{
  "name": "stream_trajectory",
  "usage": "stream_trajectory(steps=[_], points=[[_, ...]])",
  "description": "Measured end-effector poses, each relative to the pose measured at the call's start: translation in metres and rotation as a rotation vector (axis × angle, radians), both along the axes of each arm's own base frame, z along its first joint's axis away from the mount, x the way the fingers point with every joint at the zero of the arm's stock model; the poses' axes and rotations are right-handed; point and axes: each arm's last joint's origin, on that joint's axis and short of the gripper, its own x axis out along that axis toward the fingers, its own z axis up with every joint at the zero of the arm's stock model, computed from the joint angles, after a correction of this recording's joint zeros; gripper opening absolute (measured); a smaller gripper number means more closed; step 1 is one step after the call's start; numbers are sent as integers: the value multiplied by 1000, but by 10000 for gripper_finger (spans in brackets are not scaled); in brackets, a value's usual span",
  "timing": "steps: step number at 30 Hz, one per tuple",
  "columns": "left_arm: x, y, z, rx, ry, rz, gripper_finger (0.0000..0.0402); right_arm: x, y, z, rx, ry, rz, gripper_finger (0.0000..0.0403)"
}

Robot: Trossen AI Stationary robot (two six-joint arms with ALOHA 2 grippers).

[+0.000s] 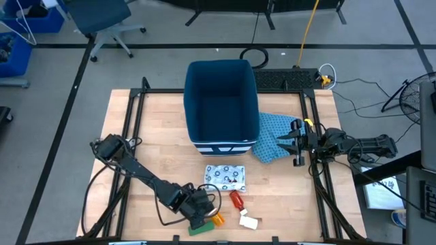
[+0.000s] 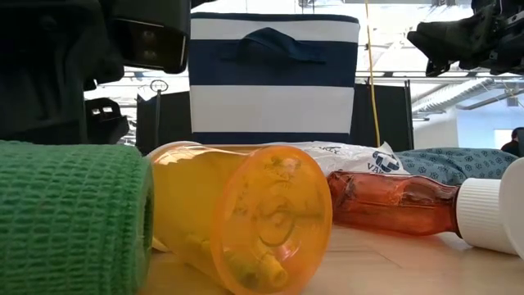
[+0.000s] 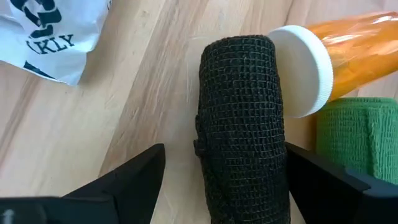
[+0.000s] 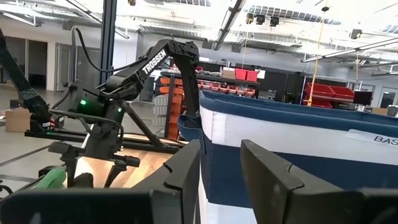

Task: Pick & place medical supplies in basket/bin
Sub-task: Put the black bandage into the blue bin

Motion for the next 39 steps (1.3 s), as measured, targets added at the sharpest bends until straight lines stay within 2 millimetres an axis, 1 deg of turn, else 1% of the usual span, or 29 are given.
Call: stream_trajectory(steps=[4,8,11,14,18,21,23,26,32,35,37,39], points=[[-1,1,3,9,-12,-13,291,0,0,0,5,1,2,108],[-3,3,12,16,-21,-51,249,0,0,0,6,1,4,108],[-9,8,31,43,-55,-77,209,0,0,0,6,1,5,109],[-16,15,53,94,-91,-63,170,0,0,0,6,0,4,109],[-31,28,79,185,-105,-48,136,0,0,0,6,0,5,110],[-42,35,96,259,-124,-91,130,0,0,0,6,0,5,109],[-49,37,109,305,-171,-139,132,0,0,0,7,1,5,110],[-58,41,129,328,-238,-217,136,0,0,0,7,1,5,110],[-81,61,180,434,-448,-336,125,0,0,0,7,1,5,107],[-89,75,205,494,-562,-410,124,0,0,0,7,0,5,107],[-98,88,213,537,-625,-439,126,0,0,0,7,0,5,108],[-110,105,216,559,-696,-421,127,0,0,0,7,0,5,107]])
